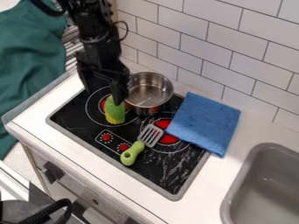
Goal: Put the mango on the top of blue cloth
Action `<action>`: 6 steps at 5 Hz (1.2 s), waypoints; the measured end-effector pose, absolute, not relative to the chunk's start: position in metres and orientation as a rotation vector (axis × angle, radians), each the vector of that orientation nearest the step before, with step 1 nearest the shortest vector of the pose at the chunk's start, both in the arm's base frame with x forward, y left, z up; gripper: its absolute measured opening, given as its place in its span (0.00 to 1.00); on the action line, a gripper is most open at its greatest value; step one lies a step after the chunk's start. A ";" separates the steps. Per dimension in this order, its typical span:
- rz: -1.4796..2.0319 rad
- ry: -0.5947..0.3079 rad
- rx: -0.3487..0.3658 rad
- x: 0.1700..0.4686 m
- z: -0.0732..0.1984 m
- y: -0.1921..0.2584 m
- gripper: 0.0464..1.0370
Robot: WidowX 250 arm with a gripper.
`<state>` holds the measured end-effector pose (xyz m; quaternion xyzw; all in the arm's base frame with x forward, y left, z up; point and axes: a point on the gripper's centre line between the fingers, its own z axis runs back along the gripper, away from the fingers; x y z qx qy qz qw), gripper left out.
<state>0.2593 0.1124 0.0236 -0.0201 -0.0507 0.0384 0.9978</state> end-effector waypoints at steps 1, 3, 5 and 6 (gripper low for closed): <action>0.086 -0.087 -0.061 0.251 0.008 0.107 0.96; 0.126 -0.052 -0.020 0.254 -0.009 0.112 0.96; 0.138 -0.040 0.006 0.269 -0.019 0.116 0.96; 0.128 -0.028 0.008 0.274 -0.023 0.113 0.96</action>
